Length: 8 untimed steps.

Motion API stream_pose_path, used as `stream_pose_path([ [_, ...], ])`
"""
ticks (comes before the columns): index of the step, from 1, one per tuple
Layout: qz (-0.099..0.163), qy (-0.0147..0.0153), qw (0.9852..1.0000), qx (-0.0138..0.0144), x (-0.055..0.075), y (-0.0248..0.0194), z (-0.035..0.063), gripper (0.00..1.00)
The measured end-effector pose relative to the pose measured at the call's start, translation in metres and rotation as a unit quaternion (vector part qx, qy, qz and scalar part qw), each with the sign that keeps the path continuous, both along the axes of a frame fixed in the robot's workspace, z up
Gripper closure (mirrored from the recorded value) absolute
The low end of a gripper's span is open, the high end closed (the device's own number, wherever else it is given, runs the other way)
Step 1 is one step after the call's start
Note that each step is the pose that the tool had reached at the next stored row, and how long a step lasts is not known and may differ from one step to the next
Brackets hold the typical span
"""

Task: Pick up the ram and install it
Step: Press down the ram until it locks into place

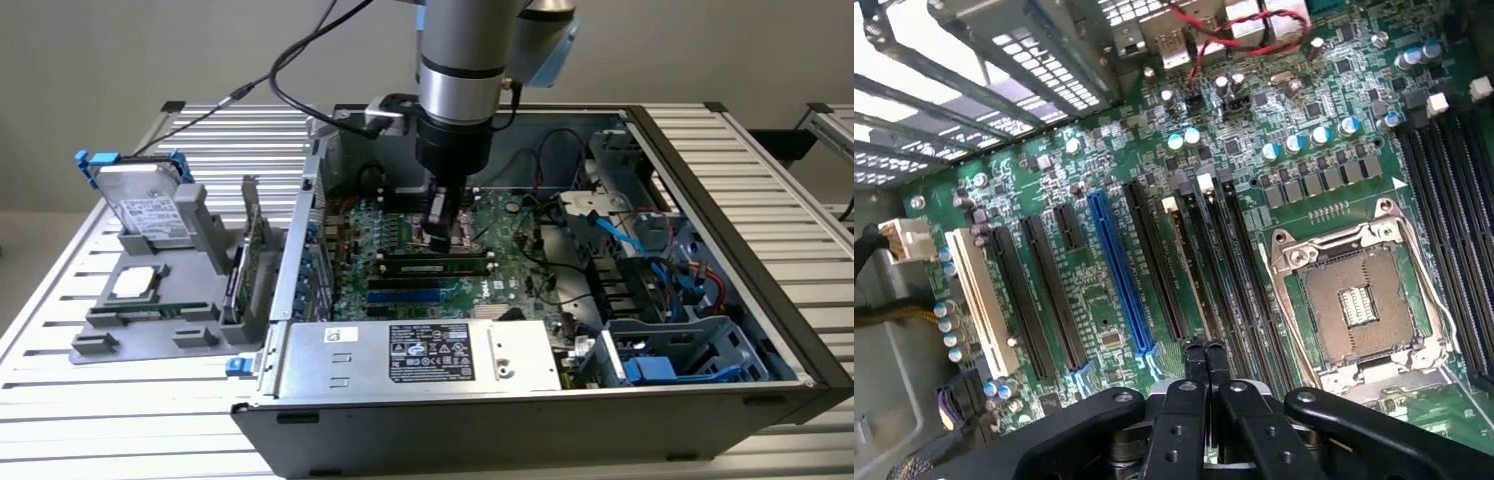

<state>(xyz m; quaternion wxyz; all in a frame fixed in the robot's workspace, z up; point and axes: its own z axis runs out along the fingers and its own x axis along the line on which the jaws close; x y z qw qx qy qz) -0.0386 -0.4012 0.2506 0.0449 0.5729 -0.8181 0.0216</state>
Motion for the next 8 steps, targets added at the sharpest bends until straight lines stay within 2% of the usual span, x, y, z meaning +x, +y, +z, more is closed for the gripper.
stream_pose_path([
  [4, -0.034, 0.0, 0.9994, 0.0, 0.0, 0.0, -0.0001, 0.9],
  [8, -0.067, 0.0, 0.9978, 0.0, 0.0, 0.0, -0.0001, 0.9],
])
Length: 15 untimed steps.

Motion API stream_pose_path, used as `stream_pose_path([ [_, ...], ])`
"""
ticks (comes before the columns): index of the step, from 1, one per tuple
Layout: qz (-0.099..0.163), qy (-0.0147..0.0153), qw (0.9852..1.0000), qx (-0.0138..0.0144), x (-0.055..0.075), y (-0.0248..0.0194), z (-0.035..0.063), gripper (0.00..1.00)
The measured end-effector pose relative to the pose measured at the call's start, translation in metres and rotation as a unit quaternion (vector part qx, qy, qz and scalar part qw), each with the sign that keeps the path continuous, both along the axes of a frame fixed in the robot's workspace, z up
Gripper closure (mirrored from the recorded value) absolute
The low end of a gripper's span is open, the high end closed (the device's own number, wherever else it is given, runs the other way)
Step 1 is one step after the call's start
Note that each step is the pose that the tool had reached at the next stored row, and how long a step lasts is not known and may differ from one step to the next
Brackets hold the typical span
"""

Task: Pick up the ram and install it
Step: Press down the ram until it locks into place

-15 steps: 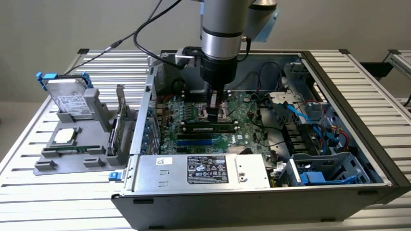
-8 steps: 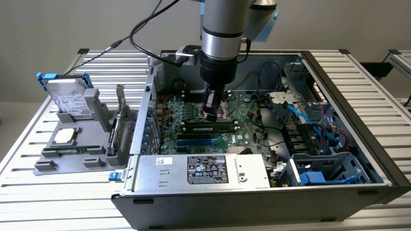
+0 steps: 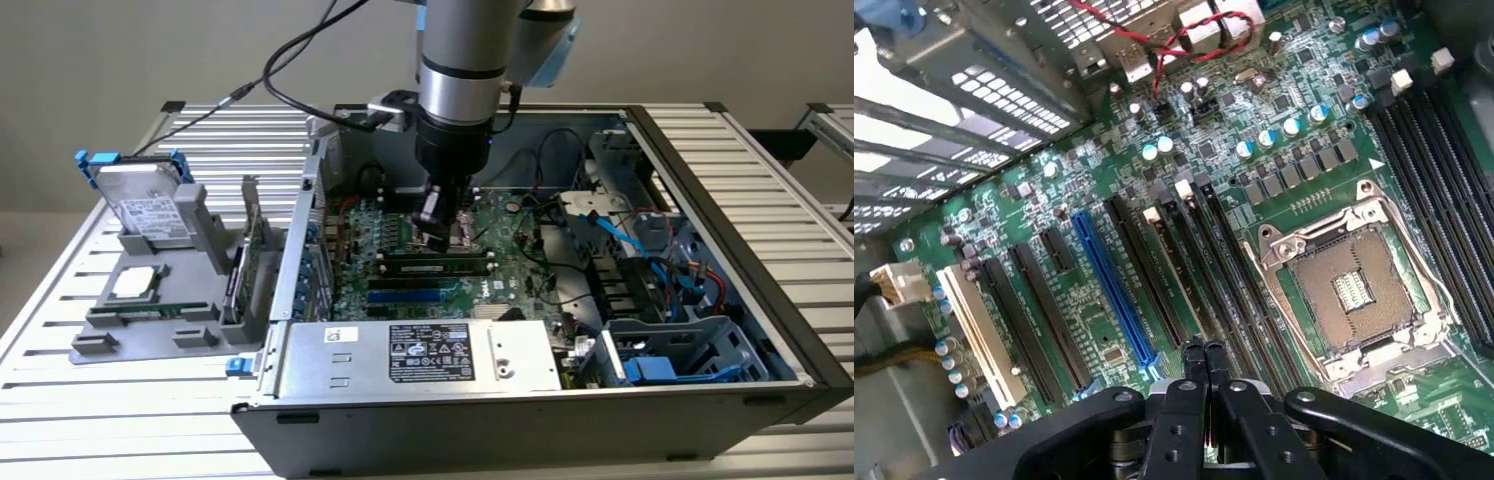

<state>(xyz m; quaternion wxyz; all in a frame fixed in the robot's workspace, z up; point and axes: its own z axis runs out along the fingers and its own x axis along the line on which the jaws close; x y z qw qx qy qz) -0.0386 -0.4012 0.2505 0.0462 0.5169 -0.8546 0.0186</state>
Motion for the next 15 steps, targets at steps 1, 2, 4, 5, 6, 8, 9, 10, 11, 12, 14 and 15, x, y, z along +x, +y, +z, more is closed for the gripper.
stream_pose_path([
  [1, -0.008, 0.0, 1.0, 0.0, 0.0, 0.0, 0.0, 0.9],
  [2, -0.017, 0.0, 0.9999, 0.0, 0.0, 0.0, 0.0, 0.9],
  [4, -0.033, 0.0, 0.9995, 0.0, 0.0, 0.0, -0.0001, 0.9],
  [5, -0.041, 0.0, 0.9991, 0.0, 0.0, 0.0, -0.0001, 0.9],
  [6, -0.049, 0.0, 0.9988, 0.0, 0.0, 0.0, -0.0001, 0.9],
  [8, -0.066, 0.0, 0.9978, 0.0, 0.0, 0.0, -0.0001, 0.9],
  [9, -0.075, 0.0, 0.9972, 0.0001, 0.0, 0.0, -0.0001, 0.9],
  [10, -0.081, -0.0001, 0.9967, 0.0, 0.0, 0.0, -0.0001, 0.9],
  [11, -0.088, -0.0004, 0.9961, 0.0001, 0.0, 0.0, -0.0001, 0.9],
  [12, -0.095, -0.0008, 0.9955, 0.0001, 0.0, 0.0, -0.0001, 0.9],
  [14, -0.107, -0.0022, 0.9943, 0.0002, 0.0, 0.0, -0.0001, 0.9],
  [15, -0.113, -0.0031, 0.9936, 0.0003, 0.0001, 0.0, -0.0001, 0.9],
])
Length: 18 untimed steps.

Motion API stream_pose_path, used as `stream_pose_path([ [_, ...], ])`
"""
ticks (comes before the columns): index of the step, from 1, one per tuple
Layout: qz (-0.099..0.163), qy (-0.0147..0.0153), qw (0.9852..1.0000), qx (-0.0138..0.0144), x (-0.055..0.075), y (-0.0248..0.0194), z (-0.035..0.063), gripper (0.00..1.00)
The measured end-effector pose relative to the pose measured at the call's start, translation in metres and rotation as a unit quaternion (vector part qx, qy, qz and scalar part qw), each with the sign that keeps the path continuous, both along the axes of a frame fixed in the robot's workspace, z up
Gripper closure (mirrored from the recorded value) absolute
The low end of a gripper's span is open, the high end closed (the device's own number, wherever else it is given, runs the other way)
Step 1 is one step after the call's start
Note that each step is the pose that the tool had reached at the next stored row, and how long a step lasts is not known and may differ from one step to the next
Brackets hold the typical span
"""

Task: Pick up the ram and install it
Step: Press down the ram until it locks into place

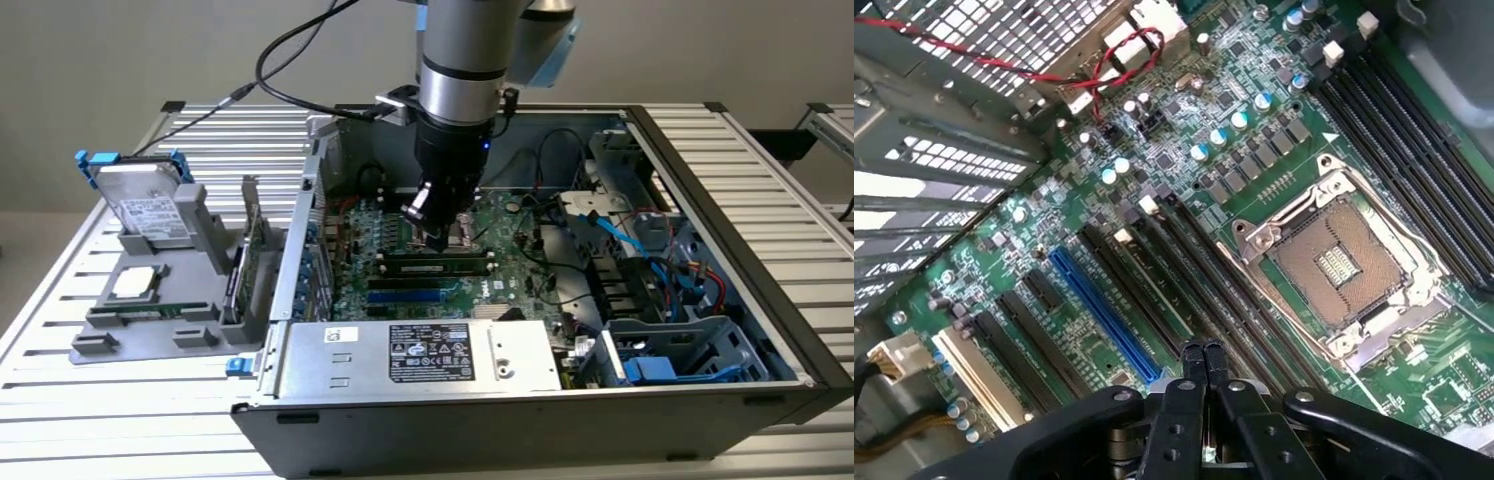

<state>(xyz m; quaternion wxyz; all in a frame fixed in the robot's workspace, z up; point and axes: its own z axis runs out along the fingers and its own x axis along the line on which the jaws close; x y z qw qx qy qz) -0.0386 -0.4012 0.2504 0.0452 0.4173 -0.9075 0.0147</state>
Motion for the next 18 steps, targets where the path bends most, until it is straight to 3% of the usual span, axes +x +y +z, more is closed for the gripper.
stream_pose_path([
  [8, -0.047, -0.0057, 0.9989, -0.0014, 0.0, 0.0, 0.0, 0.9],
  [18, -0.1, -0.0157, 0.9948, -0.0069, -0.0001, 0.0, 0.0, 0.9],
])
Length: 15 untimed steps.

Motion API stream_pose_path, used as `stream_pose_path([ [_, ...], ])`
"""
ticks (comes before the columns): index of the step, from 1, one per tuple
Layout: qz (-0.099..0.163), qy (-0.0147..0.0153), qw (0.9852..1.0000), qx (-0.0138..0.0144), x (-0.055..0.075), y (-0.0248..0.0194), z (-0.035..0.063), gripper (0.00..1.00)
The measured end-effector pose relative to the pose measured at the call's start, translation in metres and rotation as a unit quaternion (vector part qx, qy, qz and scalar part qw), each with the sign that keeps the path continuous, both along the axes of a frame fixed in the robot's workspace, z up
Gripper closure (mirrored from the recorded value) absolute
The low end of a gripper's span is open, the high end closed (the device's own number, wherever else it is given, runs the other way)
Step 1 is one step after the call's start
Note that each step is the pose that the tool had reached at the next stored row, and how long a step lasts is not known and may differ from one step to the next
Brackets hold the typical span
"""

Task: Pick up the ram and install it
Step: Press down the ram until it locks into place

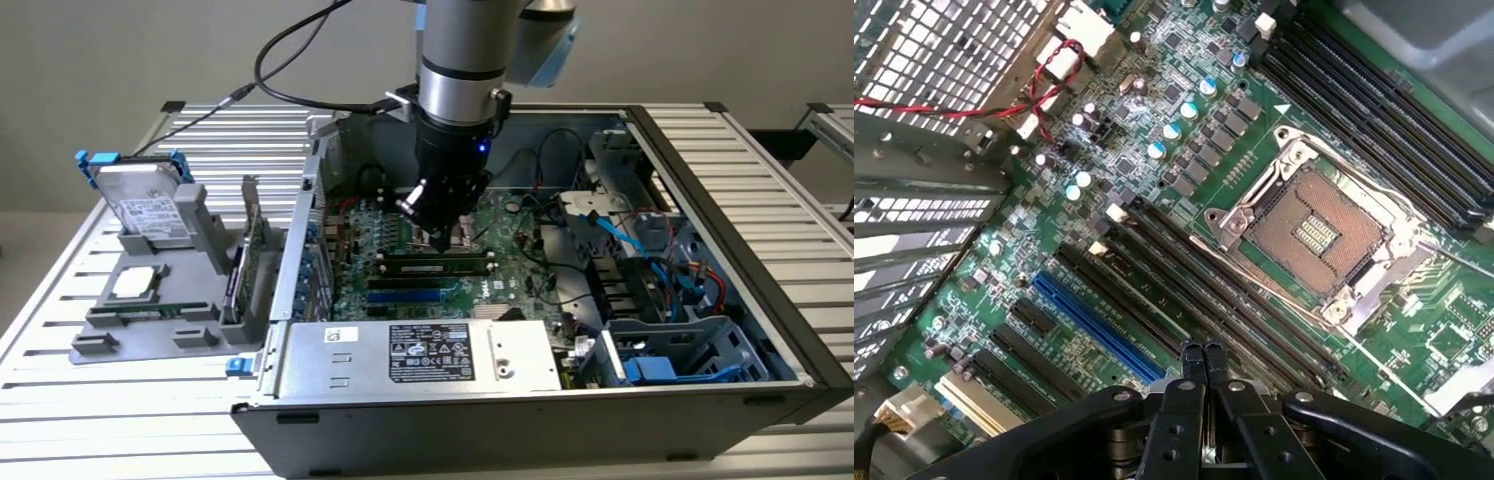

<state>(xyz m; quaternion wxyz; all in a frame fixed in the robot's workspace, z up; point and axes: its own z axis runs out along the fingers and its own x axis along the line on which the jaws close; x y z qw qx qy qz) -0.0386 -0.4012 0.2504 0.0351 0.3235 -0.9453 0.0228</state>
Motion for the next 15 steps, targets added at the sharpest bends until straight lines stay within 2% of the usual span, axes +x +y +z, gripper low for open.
stream_pose_path([
  [1, -0.005, -0.001, 1.0, -0.0006, 0.0, 0.0, 0.0, 0.9],
  [2, -0.026, -0.0047, 0.9996, -0.0028, 0.0, 0.0, 0.0, 0.9],
  [3, -0.038, -0.0061, 0.9993, -0.004, 0.0, 0.0, -0.0001, 0.9],
  [9, -0.073, -0.0097, 0.9972, -0.0083, 0.0, 0.0, -0.0003, 0.9],
  [15, -0.108, -0.0133, 0.994, -0.013, 0.0, 0.0, -0.0007, 0.9],
])
